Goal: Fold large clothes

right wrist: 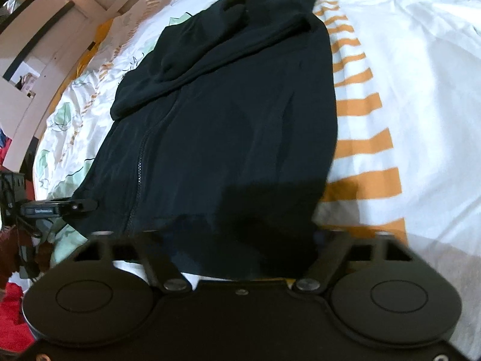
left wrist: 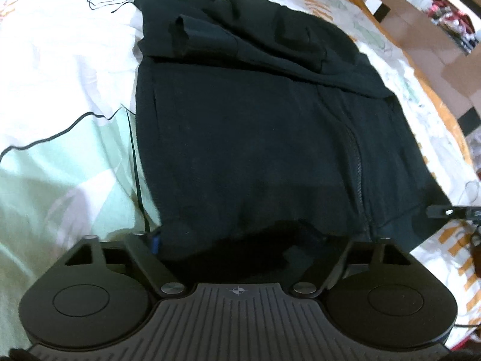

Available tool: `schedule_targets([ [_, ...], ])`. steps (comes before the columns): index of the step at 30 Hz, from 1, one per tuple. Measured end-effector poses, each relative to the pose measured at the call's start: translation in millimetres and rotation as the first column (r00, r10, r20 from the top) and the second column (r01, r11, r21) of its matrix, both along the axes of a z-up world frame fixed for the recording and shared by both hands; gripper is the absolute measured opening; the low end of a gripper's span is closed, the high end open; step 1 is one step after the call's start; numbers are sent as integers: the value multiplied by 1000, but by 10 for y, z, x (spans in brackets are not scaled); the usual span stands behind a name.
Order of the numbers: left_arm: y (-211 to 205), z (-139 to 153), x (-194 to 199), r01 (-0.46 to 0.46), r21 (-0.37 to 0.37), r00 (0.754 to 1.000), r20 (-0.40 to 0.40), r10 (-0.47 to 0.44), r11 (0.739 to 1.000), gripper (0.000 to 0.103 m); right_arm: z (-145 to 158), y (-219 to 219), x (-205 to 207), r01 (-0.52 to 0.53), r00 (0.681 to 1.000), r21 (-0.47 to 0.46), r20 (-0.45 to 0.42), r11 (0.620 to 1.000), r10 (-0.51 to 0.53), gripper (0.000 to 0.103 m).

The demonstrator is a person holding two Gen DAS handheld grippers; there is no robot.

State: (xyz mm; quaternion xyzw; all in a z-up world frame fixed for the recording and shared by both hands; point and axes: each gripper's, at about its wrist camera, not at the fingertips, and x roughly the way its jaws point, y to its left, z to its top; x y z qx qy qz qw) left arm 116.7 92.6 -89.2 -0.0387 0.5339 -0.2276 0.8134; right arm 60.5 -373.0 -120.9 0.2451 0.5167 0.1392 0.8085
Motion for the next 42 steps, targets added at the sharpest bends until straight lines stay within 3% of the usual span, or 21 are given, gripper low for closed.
schedule_targets([
  [2, 34, 13, 0, -23, -8, 1000, 11, 23, 1000, 48, -15, -15, 0, 20, 1000, -10, -15, 1000, -20, 37],
  [3, 58, 30, -7, -45, -7, 999, 28, 45, 999, 25, -15, -27, -5, 30, 999, -15, -16, 999, -30, 29],
  [4, 82, 54, -20, -65, -7, 997, 45, 65, 998, 15, -9, -33, -11, 35, 999, -12, -13, 999, -35, 28],
  [7, 154, 130, -56, -96, -56, 992, 83, 100, 994, 12, 53, -41, -41, 46, 999, 6, 20, 999, -46, 20],
  [10, 226, 270, -112, -126, -138, 980, 138, 145, 982, 11, 145, -132, -63, 71, 994, 93, 71, 993, -78, 18],
  [15, 344, 478, -104, -196, -318, 957, 143, 251, 928, 10, 266, -236, -8, 108, 979, 258, 140, 960, -148, 17],
  [24, 335, 827, 547, -239, -493, 911, 183, 369, 836, 10, 695, -340, 607, 113, 922, 317, 320, 941, -219, 17],
  [31, 252, 703, 1457, -306, -542, 878, 157, 452, 783, 11, 690, -479, 1459, 196, 870, 299, 387, 934, -306, 17],
  [34, 135, 519, 1836, -341, -494, 872, 151, 465, 800, 11, 558, -488, 1855, 239, 866, 275, 374, 931, -333, 17],
  [37, 80, 293, 2112, -380, -441, 869, 130, 477, 813, 12, 391, -462, 2204, 273, 870, 193, 370, 943, -327, 18],
  [39, 77, 146, 2274, -399, -414, 872, 102, 478, 818, 16, 273, -474, 2381, 302, 874, 166, 346, 939, -342, 22],
  [41, 111, 27, 2340, -404, -432, 879, 62, 474, 806, 21, 171, -501, 2476, 314, 879, 158, 325, 936, -350, 24],
  [42, 165, -27, 2362, -412, -453, 879, 29, 475, 791, 25, 128, -516, 2503, 321, 879, 157, 317, 934, -355, 30],
])
